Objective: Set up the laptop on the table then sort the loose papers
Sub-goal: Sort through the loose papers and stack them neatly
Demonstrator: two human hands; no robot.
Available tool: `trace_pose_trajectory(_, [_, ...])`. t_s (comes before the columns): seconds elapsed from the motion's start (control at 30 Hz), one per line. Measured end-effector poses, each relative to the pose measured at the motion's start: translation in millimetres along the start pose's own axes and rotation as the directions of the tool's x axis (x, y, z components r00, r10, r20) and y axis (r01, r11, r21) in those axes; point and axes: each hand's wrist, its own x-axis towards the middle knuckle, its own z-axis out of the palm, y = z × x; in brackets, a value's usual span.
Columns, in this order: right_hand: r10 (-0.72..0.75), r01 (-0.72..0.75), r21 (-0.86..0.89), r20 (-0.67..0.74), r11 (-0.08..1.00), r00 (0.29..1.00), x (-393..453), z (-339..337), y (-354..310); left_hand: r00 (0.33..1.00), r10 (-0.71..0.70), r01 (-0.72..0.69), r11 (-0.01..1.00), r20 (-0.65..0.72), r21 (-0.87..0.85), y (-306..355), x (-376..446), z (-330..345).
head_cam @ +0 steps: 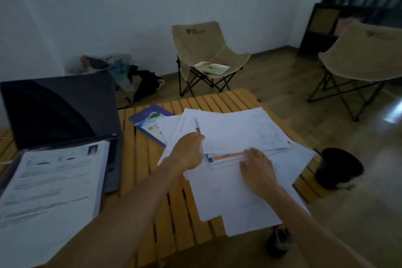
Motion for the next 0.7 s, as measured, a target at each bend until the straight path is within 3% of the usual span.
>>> trace_pose_trajectory(0.1, [-0.074, 0.074, 0.022, -0.013, 0.997, 0.997, -2, 10, 14, 0.986, 0.134, -0.153, 0.962, 0.098, 0.224, 12, 24, 16])
trace_pose_trajectory(0.23, [-0.053, 0.063, 0.137, -0.078, 0.989, 0.996, 5, 11, 19, 0.941, 0.338, -0.315, 0.852, 0.020, 0.418, 2, 29, 23])
trace_pose_trajectory(0.3, [0.014, 0.017, 0.236, -0.130, 0.972, 0.991, 7, 10, 19, 0.943, 0.323, -0.274, 0.894, -0.087, 0.355, -4, 27, 21])
trace_pose_trajectory(0.4, [0.167, -0.083, 0.429, -0.163, 0.899, 0.972, 8, 1, 13, 0.895, 0.440, -0.391, 0.854, -0.075, 0.344, -8, 11, 22])
trace_pose_trajectory(0.47, [0.247, -0.134, 0.546, -0.138, 0.827, 0.959, 7, -4, 12, 0.888, 0.449, -0.424, 0.883, -0.100, 0.198, 6, -13, 23])
trace_pose_trajectory(0.53, [0.273, -0.153, 0.613, -0.108, 0.776, 0.956, 4, -8, 13, 0.914, 0.328, -0.341, 0.940, -0.237, -0.014, 20, -43, 23])
trace_pose_trajectory(0.6, [0.258, -0.136, 0.622, -0.110, 0.771, 0.960, 1, -9, 16, 0.942, -0.039, -0.097, 0.919, -0.333, -0.383, 20, -67, 5])
trace_pose_trajectory(0.67, [0.251, -0.132, 0.596, -0.120, 0.792, 0.961, -2, -10, 18, 0.818, -0.471, 0.179, 0.754, -0.330, -0.633, -1, -85, -19])
trace_pose_trajectory(0.7, [0.248, -0.137, 0.569, -0.123, 0.811, 0.961, -2, -11, 17, 0.740, -0.574, 0.254, 0.722, -0.352, -0.643, -18, -93, -29])
